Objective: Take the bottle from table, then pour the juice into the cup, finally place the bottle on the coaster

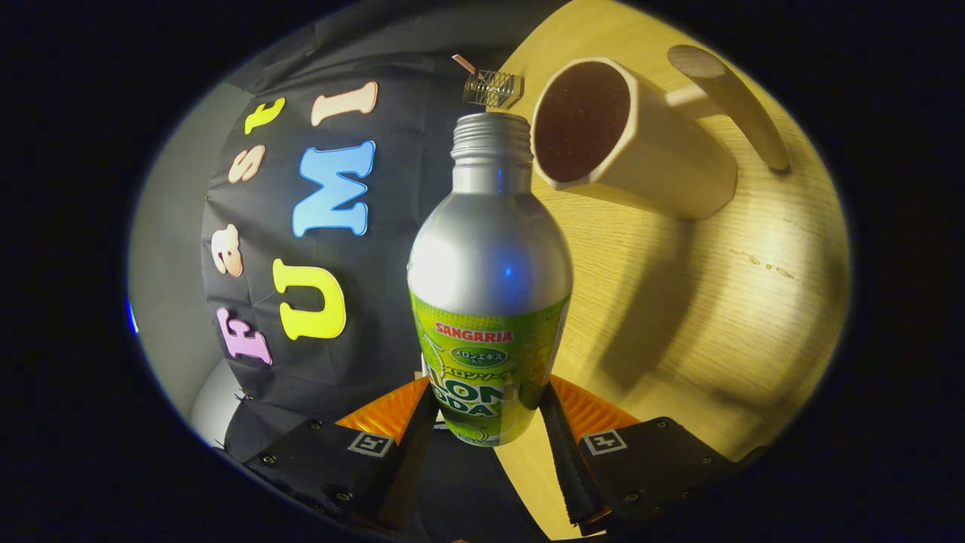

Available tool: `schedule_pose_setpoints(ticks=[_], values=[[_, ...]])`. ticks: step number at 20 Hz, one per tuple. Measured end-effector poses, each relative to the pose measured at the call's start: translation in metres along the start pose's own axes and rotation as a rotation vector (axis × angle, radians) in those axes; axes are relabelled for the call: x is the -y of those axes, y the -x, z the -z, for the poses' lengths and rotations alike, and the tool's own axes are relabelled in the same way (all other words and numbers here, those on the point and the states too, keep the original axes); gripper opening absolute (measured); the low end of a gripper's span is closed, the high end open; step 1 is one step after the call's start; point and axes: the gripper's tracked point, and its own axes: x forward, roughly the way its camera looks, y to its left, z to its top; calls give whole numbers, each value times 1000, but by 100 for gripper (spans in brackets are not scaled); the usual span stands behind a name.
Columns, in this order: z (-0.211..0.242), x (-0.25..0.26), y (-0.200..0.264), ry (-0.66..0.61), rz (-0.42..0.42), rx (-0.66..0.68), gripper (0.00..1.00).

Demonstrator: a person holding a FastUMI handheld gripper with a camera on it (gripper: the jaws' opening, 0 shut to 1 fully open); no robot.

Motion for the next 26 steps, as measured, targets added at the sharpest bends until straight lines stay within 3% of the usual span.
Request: schedule_pose_setpoints(ticks=[9,26], values=[[2,-12,1,-186,-29,-38,76],[-1,-27,3,-321,-17,-67,76]])
